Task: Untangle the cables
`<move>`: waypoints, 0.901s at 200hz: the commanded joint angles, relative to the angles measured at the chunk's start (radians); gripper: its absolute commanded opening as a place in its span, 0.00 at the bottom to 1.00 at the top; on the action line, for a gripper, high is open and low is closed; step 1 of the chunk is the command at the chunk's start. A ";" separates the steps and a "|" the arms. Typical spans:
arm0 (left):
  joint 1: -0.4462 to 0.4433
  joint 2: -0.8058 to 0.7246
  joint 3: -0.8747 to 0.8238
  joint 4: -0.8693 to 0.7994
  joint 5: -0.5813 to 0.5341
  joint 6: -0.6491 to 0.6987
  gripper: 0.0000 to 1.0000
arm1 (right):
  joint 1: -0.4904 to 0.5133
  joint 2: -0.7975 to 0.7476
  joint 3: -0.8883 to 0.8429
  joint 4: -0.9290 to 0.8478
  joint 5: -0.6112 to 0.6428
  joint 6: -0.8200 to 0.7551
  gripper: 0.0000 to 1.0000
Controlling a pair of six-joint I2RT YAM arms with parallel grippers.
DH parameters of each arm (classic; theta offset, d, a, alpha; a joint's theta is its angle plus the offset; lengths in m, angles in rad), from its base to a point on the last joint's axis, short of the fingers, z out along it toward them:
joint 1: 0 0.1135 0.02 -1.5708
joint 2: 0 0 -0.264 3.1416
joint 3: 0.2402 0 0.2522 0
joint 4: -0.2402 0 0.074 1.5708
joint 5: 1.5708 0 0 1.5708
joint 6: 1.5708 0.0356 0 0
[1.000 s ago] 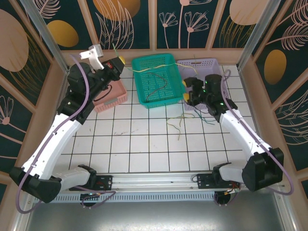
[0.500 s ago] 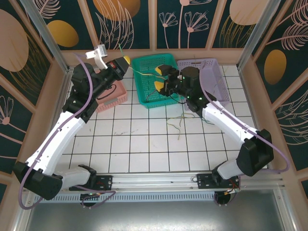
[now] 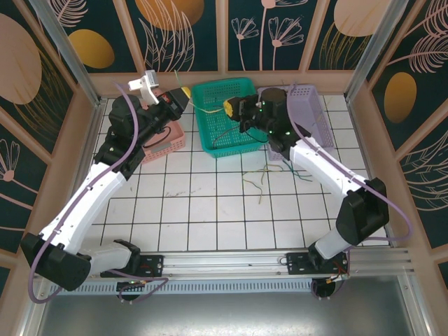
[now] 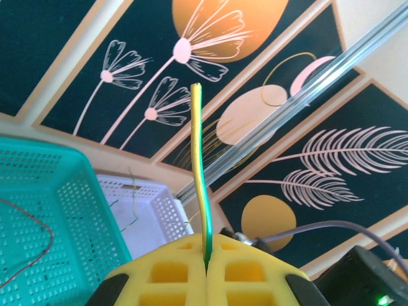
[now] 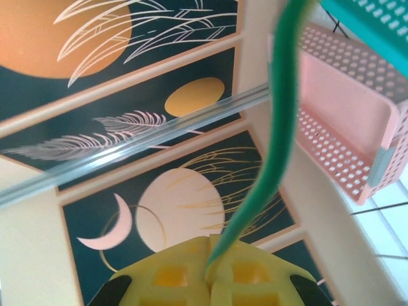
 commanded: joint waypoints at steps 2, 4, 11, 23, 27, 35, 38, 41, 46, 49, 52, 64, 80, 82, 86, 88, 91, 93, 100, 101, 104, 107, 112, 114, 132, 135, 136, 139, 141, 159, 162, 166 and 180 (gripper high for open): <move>0.021 0.050 0.083 -0.074 -0.014 0.024 0.00 | -0.043 -0.001 0.069 -0.196 -0.100 -0.237 0.00; 0.022 0.055 0.089 -0.075 -0.011 0.024 0.00 | -0.044 0.002 0.074 -0.208 -0.109 -0.260 0.00; 0.030 0.076 0.108 -0.086 -0.007 0.024 0.00 | -0.049 0.009 0.088 -0.259 -0.142 -0.326 0.00; 0.039 0.115 0.142 -0.104 0.002 0.024 0.00 | -0.052 0.022 0.118 -0.355 -0.177 -0.450 0.00; 0.042 0.126 0.152 -0.109 0.002 0.023 0.00 | -0.051 0.023 0.126 -0.379 -0.184 -0.495 0.00; 0.044 0.144 0.165 -0.111 0.005 0.026 0.00 | -0.050 0.022 0.129 -0.419 -0.191 -0.565 0.00; 0.044 0.150 0.168 -0.111 0.005 0.027 0.00 | -0.051 0.018 0.128 -0.439 -0.190 -0.585 0.00; 0.046 0.156 0.169 -0.110 0.005 0.027 0.00 | -0.052 0.014 0.125 -0.453 -0.189 -0.603 0.00; 0.045 0.162 0.172 -0.106 0.008 0.027 0.00 | -0.055 0.005 0.116 -0.462 -0.187 -0.629 0.00; 0.047 0.165 0.174 -0.105 0.011 0.026 0.00 | -0.057 -0.002 0.108 -0.462 -0.186 -0.640 0.00; 0.047 0.169 0.175 -0.101 0.014 0.025 0.00 | -0.060 -0.011 0.100 -0.460 -0.183 -0.649 0.00; 0.047 0.177 0.171 -0.072 0.045 0.014 0.00 | -0.080 -0.048 0.055 -0.444 -0.161 -0.658 0.02; 0.046 0.186 0.146 -0.010 0.128 -0.020 0.00 | -0.130 -0.087 -0.023 -0.351 -0.171 -0.616 0.02; 0.047 0.188 0.139 0.001 0.140 -0.027 0.00 | -0.138 -0.088 -0.028 -0.340 -0.173 -0.610 0.02; 0.046 0.190 0.130 0.021 0.165 -0.041 0.00 | -0.150 -0.090 -0.042 -0.319 -0.178 -0.599 0.02; 0.046 0.190 0.125 0.032 0.177 -0.049 0.00 | -0.155 -0.091 -0.046 -0.310 -0.181 -0.595 0.02; 0.045 0.191 0.115 0.049 0.194 -0.058 0.00 | -0.163 -0.089 -0.051 -0.298 -0.188 -0.588 0.02; 0.043 0.191 0.108 0.061 0.205 -0.066 0.00 | -0.168 -0.087 -0.053 -0.292 -0.190 -0.586 0.02; 0.039 0.191 0.089 0.088 0.237 -0.084 0.00 | -0.181 -0.076 -0.051 -0.276 -0.202 -0.583 0.02; 0.038 0.191 0.088 0.090 0.239 -0.086 0.00 | -0.183 -0.074 -0.050 -0.275 -0.204 -0.583 0.02; 0.036 0.190 0.082 0.094 0.246 -0.090 0.00 | -0.188 -0.067 -0.045 -0.274 -0.208 -0.584 0.03; 0.032 0.191 0.078 0.097 0.252 -0.093 0.00 | -0.192 -0.061 -0.039 -0.274 -0.212 -0.584 0.03; 0.026 0.189 0.071 0.103 0.263 -0.097 0.00 | -0.198 -0.051 -0.029 -0.275 -0.216 -0.585 0.05; 0.024 0.188 0.068 0.107 0.269 -0.098 0.00 | -0.201 -0.046 -0.023 -0.275 -0.217 -0.586 0.05; 0.006 0.180 0.045 0.133 0.307 -0.116 0.00 | -0.222 -0.024 -0.009 -0.272 -0.218 -0.574 0.17; 0.004 0.177 0.041 0.140 0.314 -0.121 0.00 | -0.225 -0.022 -0.013 -0.267 -0.219 -0.571 0.18; 0.003 0.177 0.041 0.141 0.316 -0.122 0.00 | -0.227 -0.021 -0.013 -0.266 -0.218 -0.570 0.18; 0.000 0.175 0.037 0.148 0.323 -0.126 0.00 | -0.230 -0.021 -0.017 -0.260 -0.218 -0.566 0.18; -0.001 0.174 0.035 0.151 0.327 -0.129 0.00 | -0.234 -0.019 -0.019 -0.257 -0.220 -0.563 0.19; -0.011 0.161 0.018 0.161 0.336 -0.135 0.00 | -0.251 -0.005 -0.036 -0.228 -0.221 -0.545 0.21; -0.012 0.159 0.015 0.162 0.335 -0.135 0.00 | -0.254 0.000 -0.037 -0.224 -0.222 -0.543 0.21; -0.012 0.156 0.012 0.160 0.334 -0.136 0.00 | -0.257 0.004 -0.038 -0.218 -0.224 -0.540 0.21; -0.012 0.146 0.005 0.156 0.329 -0.136 0.00 | -0.256 0.024 -0.031 -0.216 -0.224 -0.537 0.22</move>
